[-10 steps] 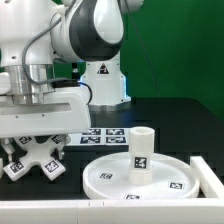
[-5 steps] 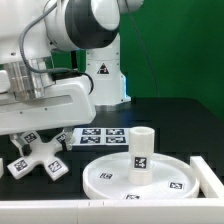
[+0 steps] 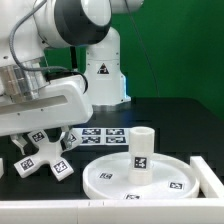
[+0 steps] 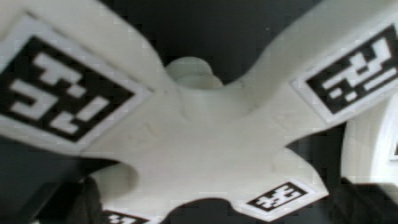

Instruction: Assemble round table

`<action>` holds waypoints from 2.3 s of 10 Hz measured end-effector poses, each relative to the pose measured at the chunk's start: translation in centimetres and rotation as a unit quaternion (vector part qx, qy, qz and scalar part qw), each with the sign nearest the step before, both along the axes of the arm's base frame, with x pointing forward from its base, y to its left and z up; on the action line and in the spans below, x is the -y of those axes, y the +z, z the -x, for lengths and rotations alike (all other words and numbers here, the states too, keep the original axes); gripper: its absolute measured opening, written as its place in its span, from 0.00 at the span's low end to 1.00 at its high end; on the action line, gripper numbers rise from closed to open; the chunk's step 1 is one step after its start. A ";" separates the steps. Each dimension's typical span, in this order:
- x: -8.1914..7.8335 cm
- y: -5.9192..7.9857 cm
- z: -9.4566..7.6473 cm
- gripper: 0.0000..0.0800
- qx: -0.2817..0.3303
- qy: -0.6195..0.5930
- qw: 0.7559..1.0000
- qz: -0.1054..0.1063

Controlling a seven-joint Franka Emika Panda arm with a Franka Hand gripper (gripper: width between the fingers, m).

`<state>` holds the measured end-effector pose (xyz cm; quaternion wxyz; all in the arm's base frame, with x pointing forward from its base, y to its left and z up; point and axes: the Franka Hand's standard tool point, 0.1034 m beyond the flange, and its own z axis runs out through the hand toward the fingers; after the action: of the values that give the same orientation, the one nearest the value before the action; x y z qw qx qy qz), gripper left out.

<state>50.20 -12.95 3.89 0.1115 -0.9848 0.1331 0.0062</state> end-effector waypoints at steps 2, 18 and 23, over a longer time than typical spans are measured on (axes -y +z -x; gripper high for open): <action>-0.2 1.3 -0.3 0.81 -0.072 -0.021 0.997 -0.012; -1.1 0.1 -0.4 0.81 -0.179 -0.003 0.984 0.010; 0.0 0.1 -0.3 0.81 -0.179 -0.007 0.984 0.010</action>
Offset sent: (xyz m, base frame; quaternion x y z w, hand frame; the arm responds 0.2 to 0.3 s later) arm 0.0083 -0.0005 0.0086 0.0044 -0.0701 0.0566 0.9959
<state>50.48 -12.93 3.97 0.0761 -0.9679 0.1578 0.1804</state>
